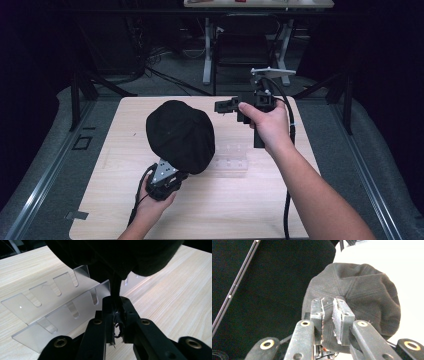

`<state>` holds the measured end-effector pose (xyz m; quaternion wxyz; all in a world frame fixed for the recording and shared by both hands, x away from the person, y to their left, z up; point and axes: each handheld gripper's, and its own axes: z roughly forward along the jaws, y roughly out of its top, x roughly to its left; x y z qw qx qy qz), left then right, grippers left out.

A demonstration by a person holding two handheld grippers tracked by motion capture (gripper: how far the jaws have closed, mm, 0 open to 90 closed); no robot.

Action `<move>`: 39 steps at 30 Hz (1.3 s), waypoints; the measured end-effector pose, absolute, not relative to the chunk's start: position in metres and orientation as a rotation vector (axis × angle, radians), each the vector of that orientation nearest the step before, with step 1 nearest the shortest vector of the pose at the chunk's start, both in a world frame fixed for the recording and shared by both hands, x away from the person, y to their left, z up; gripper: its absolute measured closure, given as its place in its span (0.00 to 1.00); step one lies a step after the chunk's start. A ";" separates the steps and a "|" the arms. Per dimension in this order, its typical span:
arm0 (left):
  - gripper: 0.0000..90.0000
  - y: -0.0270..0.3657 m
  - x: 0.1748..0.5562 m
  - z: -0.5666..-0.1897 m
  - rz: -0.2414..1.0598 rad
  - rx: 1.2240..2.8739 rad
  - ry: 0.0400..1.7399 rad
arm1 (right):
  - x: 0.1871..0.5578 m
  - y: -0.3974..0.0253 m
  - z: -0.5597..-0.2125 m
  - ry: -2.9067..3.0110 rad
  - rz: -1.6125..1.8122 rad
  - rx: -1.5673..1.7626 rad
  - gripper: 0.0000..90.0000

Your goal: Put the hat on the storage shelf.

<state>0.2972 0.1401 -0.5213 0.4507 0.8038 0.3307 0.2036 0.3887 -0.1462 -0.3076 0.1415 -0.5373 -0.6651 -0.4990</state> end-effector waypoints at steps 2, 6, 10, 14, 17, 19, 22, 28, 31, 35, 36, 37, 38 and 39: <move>0.89 0.139 0.295 -0.521 0.502 1.968 0.847 | 0.388 -0.148 -0.308 -1.926 -1.444 -1.558 0.86; 0.80 0.141 0.295 -0.520 0.477 1.956 0.848 | 0.385 -0.153 -0.310 -1.934 -1.436 -1.566 0.85; 0.71 0.143 0.294 -0.518 0.439 1.948 0.845 | 0.380 -0.158 -0.315 -1.972 -1.425 -1.588 0.84; 0.63 0.144 0.292 -0.516 0.408 1.925 0.851 | 0.373 -0.163 -0.320 -2.041 -1.407 -1.617 0.83; 0.59 0.146 0.290 -0.515 0.408 1.930 0.861 | 0.369 -0.166 -0.324 -2.091 -1.390 -1.633 0.83; 0.58 0.147 0.289 -0.513 0.407 1.926 0.858 | 0.365 -0.169 -0.329 -2.115 -1.379 -1.640 0.83; 0.56 0.150 0.287 -0.512 0.406 1.919 0.868 | 0.361 -0.171 -0.335 -2.166 -1.369 -1.665 0.83; 0.56 0.160 0.281 -0.510 0.411 1.906 0.892 | 0.351 -0.174 -0.347 -2.279 -1.330 -1.701 0.82; 0.56 0.165 0.280 -0.510 0.410 1.908 0.901 | 0.349 -0.175 -0.351 -2.288 -1.323 -1.702 0.81; 0.56 0.178 0.279 -0.512 0.408 1.897 0.927 | 0.344 -0.177 -0.358 -2.319 -1.309 -1.715 0.80; 0.56 0.180 0.278 -0.513 0.409 1.889 0.937 | 0.343 -0.178 -0.360 -2.325 -1.309 -1.717 0.80; 0.56 0.180 0.278 -0.513 0.409 1.889 0.937 | 0.341 -0.179 -0.361 -2.332 -1.309 -1.718 0.80; 0.56 0.185 0.278 -0.515 0.406 1.885 0.947 | 0.340 -0.179 -0.363 -2.343 -1.305 -1.723 0.80; 0.56 0.185 0.278 -0.515 0.406 1.885 0.947 | 0.339 -0.180 -0.365 -2.350 -1.302 -1.725 0.80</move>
